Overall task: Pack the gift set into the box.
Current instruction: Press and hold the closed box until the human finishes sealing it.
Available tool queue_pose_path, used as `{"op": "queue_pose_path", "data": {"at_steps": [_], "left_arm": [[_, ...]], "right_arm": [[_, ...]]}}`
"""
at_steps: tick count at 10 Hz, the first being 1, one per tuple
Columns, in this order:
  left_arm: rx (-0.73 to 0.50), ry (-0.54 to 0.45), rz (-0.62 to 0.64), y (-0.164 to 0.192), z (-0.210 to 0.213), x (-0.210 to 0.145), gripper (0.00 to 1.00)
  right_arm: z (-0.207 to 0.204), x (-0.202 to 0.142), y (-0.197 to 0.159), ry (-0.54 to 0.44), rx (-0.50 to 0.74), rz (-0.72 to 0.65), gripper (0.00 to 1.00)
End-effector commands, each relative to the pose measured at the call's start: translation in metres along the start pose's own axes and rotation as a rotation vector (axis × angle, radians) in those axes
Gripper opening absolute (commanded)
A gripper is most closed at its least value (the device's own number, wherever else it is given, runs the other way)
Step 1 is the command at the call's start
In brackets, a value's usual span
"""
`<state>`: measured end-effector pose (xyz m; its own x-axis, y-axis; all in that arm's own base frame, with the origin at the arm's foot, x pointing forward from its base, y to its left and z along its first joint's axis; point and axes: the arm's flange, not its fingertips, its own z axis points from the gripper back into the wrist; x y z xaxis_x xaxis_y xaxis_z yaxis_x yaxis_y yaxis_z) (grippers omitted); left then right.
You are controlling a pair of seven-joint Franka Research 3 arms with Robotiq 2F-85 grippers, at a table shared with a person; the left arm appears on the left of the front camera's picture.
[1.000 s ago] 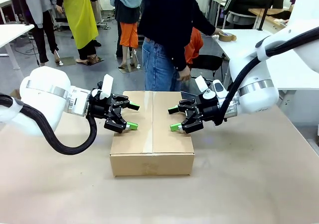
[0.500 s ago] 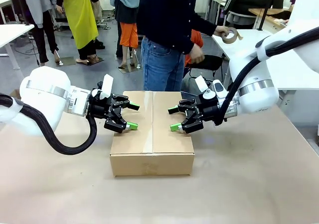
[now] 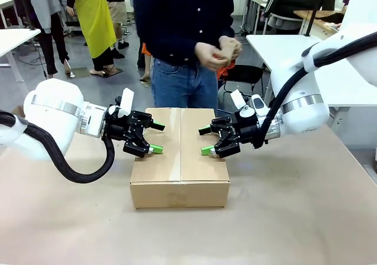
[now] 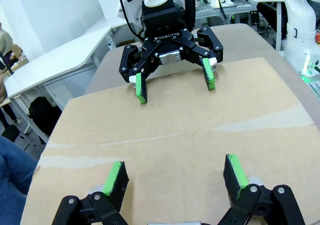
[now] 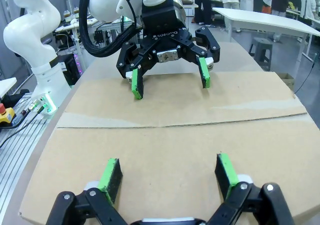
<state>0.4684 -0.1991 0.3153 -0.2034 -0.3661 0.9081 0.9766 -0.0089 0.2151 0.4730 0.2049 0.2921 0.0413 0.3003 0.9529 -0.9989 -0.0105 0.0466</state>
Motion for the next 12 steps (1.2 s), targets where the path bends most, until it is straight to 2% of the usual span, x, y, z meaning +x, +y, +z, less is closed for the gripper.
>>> {"op": "queue_pose_path", "data": {"at_steps": [1, 12], "left_arm": [[-0.001, 0.01, -0.004, -0.0021, -0.001, -0.004, 1.0], [-0.001, 0.01, -0.004, -0.0021, -0.001, -0.004, 1.0]], "right_arm": [[-0.0001, -0.0015, 0.0003, 0.007, -0.003, 0.0, 1.0], [-0.0001, -0.0015, 0.0003, 0.007, -0.003, 0.0, 1.0]]}}
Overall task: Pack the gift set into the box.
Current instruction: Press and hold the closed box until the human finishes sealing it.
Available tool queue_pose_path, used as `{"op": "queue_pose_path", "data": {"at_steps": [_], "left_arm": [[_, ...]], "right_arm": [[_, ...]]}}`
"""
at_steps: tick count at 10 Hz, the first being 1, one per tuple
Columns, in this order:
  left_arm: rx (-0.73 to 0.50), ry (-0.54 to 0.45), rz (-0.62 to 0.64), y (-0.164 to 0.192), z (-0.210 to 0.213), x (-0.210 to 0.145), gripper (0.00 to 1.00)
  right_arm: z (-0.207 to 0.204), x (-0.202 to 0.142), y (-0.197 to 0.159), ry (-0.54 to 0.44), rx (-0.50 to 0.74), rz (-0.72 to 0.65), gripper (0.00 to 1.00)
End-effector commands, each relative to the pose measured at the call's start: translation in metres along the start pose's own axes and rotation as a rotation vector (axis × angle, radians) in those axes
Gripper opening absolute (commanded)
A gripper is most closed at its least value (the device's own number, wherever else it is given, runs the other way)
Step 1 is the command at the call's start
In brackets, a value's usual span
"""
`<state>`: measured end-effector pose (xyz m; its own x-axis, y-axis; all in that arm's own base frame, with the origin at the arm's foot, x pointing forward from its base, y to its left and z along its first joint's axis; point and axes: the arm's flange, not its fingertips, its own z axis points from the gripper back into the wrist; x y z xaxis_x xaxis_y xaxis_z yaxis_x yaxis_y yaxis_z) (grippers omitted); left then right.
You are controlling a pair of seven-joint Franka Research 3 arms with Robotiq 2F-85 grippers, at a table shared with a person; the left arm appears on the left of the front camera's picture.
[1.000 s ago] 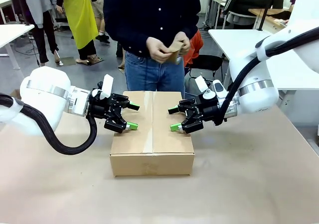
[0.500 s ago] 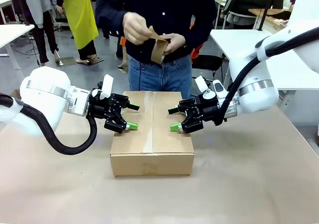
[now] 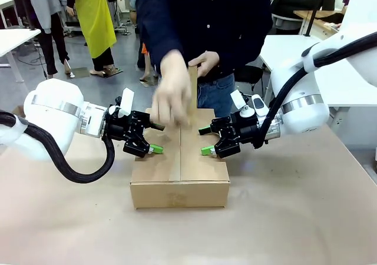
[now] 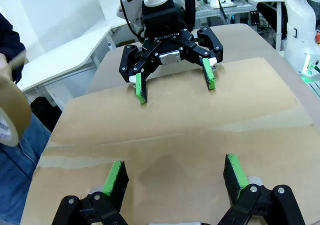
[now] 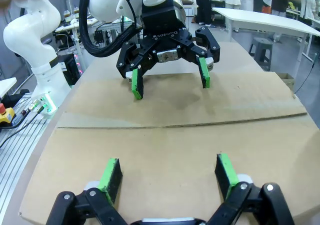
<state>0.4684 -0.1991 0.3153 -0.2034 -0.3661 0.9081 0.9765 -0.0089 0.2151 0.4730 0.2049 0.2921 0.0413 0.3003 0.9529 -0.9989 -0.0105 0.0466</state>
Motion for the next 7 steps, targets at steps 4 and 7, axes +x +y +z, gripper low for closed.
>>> {"op": "queue_pose_path", "data": {"at_steps": [4, 7], "left_arm": [[-0.001, 0.01, -0.004, -0.0021, -0.001, -0.004, 1.0], [-0.001, 0.01, -0.004, -0.0021, -0.001, -0.004, 1.0]], "right_arm": [[-0.0001, -0.0015, 0.0003, 0.007, -0.003, 0.0, 1.0], [-0.0001, -0.0015, 0.0003, 0.007, -0.003, 0.0, 1.0]]}}
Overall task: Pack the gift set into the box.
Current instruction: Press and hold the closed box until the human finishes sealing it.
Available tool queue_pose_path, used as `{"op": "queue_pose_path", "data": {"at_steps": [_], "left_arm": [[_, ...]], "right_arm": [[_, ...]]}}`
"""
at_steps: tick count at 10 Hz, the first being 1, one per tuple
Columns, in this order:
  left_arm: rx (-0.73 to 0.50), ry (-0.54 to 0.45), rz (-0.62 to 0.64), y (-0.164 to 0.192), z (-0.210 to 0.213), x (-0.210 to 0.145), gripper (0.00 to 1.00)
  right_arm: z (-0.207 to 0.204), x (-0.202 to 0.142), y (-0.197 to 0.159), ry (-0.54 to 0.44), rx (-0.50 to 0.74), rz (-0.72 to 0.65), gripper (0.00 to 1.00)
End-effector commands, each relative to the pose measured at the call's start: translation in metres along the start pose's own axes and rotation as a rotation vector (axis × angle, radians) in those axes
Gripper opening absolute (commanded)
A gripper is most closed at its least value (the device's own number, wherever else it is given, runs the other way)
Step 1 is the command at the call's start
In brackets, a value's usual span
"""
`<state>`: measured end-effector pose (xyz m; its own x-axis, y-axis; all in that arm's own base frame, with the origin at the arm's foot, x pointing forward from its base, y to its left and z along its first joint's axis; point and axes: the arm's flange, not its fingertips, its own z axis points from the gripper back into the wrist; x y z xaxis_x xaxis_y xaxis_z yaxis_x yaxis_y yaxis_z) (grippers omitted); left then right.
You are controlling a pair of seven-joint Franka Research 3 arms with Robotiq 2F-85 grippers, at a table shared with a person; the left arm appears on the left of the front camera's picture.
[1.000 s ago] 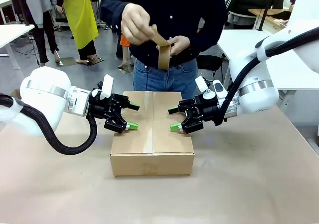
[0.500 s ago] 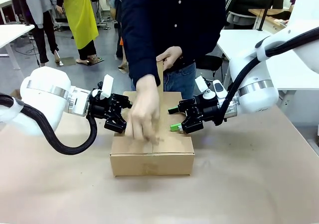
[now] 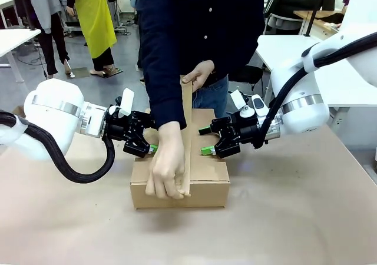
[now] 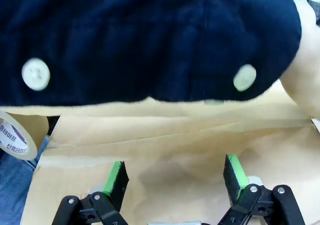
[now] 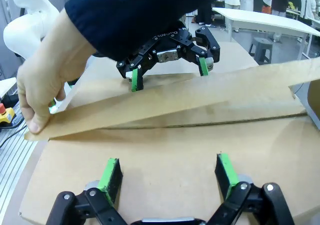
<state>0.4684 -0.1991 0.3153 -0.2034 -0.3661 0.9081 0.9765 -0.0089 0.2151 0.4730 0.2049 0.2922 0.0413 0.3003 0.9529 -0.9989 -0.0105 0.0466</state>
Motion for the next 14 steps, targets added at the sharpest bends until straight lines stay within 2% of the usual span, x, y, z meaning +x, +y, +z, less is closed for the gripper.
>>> {"op": "queue_pose_path", "data": {"at_steps": [1, 14], "left_arm": [[-0.001, 0.01, -0.004, -0.0021, -0.001, -0.004, 1.0], [-0.001, 0.01, -0.004, -0.0021, -0.001, -0.004, 1.0]], "right_arm": [[-0.0001, -0.0015, 0.0003, 0.007, -0.003, 0.0, 1.0], [-0.0001, -0.0015, 0.0003, 0.007, -0.003, 0.0, 1.0]]}}
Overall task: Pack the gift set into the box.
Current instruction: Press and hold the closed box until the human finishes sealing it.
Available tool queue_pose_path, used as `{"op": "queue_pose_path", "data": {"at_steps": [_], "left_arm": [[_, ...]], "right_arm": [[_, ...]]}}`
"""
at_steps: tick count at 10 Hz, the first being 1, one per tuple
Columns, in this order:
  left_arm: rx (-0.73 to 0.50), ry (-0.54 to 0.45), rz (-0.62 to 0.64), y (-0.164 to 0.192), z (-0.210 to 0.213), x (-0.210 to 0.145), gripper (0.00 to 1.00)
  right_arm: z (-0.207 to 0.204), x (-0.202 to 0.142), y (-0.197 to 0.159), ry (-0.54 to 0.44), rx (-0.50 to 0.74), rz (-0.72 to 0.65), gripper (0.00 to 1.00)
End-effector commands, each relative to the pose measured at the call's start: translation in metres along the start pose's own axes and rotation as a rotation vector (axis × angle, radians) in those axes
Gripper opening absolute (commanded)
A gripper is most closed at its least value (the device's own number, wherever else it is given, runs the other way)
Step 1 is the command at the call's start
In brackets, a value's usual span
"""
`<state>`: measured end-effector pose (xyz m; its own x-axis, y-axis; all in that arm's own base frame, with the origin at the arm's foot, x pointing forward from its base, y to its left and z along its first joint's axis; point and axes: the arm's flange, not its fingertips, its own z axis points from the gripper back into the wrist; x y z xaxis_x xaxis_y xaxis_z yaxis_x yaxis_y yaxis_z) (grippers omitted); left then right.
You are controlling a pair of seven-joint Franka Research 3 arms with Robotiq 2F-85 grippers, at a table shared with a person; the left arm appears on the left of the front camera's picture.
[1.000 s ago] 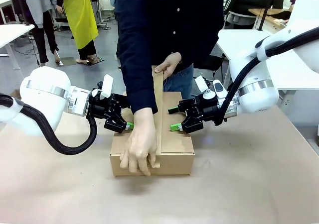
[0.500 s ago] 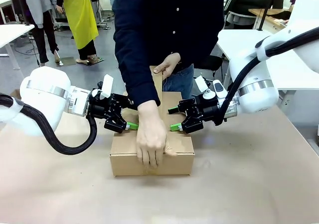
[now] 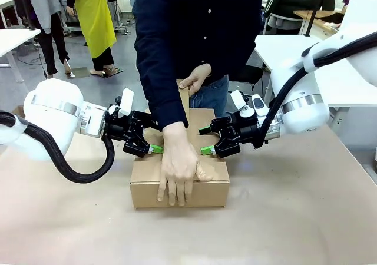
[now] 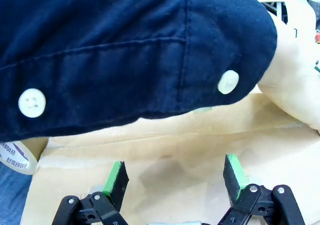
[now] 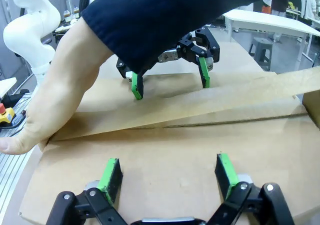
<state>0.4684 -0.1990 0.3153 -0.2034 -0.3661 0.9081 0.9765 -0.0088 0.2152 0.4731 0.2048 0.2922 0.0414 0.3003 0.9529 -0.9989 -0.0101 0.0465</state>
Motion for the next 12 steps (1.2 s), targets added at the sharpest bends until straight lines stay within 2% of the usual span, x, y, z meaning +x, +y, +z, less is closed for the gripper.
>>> {"op": "queue_pose_path", "data": {"at_steps": [1, 12], "left_arm": [[-0.001, 0.01, -0.004, -0.0022, -0.001, -0.004, 1.0], [-0.001, 0.01, -0.004, -0.0022, -0.001, -0.004, 1.0]], "right_arm": [[-0.0003, -0.0015, 0.0003, 0.007, -0.003, 0.0, 1.0], [-0.0003, -0.0015, 0.0003, 0.007, -0.003, 0.0, 1.0]]}}
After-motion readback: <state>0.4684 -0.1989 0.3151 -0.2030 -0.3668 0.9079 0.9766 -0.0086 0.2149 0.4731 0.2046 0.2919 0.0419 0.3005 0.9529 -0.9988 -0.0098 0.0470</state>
